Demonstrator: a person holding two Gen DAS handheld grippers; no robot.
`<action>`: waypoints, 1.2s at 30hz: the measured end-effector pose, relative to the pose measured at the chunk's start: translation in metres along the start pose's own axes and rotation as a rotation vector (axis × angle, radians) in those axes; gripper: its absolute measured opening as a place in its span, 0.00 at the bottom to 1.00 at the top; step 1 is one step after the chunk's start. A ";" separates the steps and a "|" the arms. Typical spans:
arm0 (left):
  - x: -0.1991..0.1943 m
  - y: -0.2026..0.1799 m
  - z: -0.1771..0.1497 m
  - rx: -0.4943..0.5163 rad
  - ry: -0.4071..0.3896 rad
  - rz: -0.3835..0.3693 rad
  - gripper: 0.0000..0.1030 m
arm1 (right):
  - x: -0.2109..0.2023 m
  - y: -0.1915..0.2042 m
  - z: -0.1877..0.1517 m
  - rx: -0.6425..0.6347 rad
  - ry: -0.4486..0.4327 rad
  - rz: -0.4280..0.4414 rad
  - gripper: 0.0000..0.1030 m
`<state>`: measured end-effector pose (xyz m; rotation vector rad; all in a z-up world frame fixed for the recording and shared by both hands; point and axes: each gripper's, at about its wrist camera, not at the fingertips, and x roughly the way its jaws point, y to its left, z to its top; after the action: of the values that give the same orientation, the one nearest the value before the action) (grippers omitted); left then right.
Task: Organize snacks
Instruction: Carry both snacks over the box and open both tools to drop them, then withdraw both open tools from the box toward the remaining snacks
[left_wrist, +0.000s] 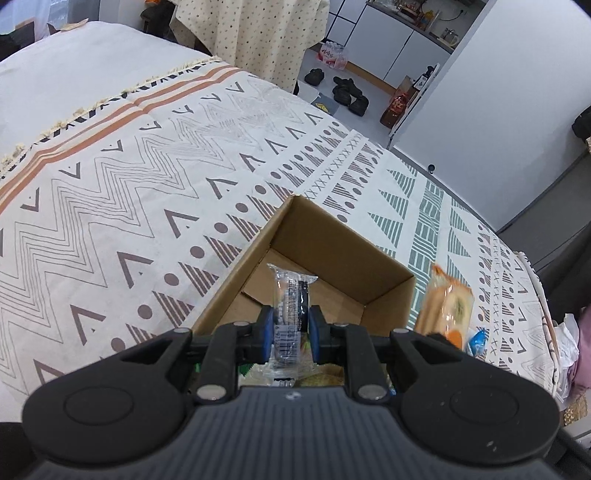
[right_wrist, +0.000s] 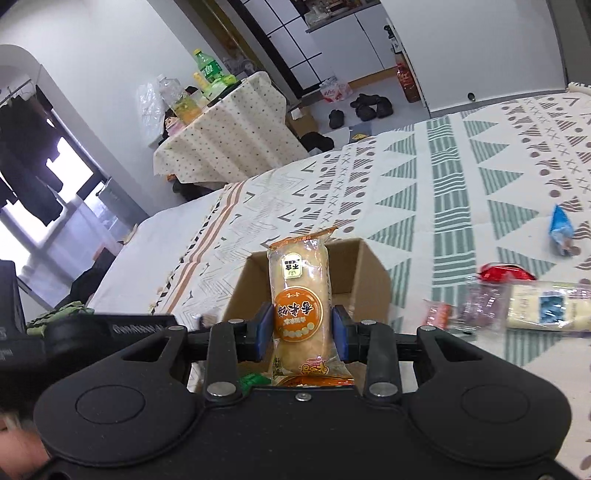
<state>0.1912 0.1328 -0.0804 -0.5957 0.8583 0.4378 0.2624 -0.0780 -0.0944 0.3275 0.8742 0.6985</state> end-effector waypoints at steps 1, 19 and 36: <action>0.001 0.001 0.001 -0.003 0.000 0.004 0.18 | 0.003 0.002 0.002 -0.001 0.000 0.001 0.33; -0.008 -0.013 -0.009 0.023 -0.004 0.001 0.75 | -0.031 -0.016 -0.003 -0.012 -0.074 -0.099 0.86; -0.009 -0.068 -0.044 0.144 0.026 0.013 0.89 | -0.093 -0.101 -0.017 0.079 -0.142 -0.218 0.94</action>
<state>0.1997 0.0520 -0.0749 -0.4643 0.9106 0.3778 0.2505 -0.2156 -0.1035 0.3421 0.7896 0.4347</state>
